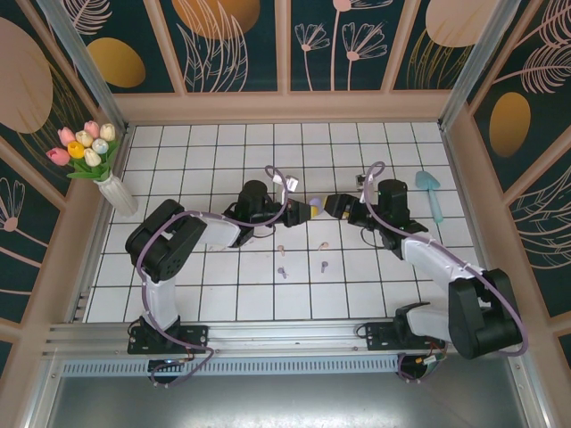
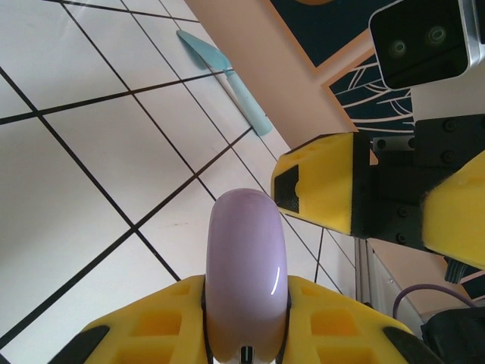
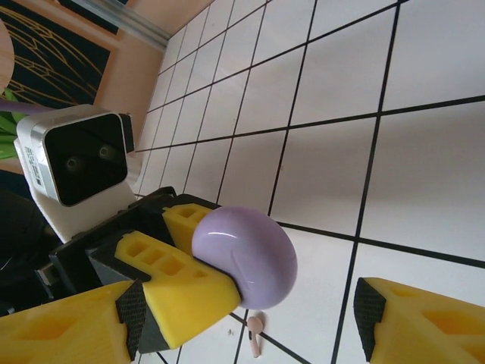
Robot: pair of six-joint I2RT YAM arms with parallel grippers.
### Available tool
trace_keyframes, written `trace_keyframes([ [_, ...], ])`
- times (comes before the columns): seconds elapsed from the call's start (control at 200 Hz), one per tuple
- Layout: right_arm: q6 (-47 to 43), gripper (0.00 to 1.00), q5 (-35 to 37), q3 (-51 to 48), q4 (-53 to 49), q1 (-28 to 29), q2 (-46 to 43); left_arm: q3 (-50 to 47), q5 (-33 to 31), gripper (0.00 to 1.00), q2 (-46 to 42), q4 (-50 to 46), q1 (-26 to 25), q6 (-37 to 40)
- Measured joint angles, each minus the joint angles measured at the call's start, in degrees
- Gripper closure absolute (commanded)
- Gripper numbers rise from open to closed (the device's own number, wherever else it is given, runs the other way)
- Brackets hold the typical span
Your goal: Insert the wireless bluetooth earbuds into the charging case
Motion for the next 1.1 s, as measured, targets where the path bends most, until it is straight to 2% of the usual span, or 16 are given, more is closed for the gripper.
trace_keyframes([
  [0.34,0.0,0.31,0.4,0.0,2.2,2.0,5.7,0.3,0.5,0.94,-1.0,-1.7,0.2,0.2],
  [0.751,2.4,0.34,2.9,-0.8,4.8,-1.1,11.1,-0.5,1.0,0.95,-6.2,-1.1,0.5,0.1],
  [0.916,3.0,0.34,3.1,-1.1,4.2,-1.1,9.2,-1.3,1.0,0.95,-6.5,-0.4,0.5,0.2],
  [1.101,3.4,0.36,2.2,-3.9,4.1,-1.2,0.5,-2.6,1.0,0.96,-6.5,0.2,0.5,-0.1],
])
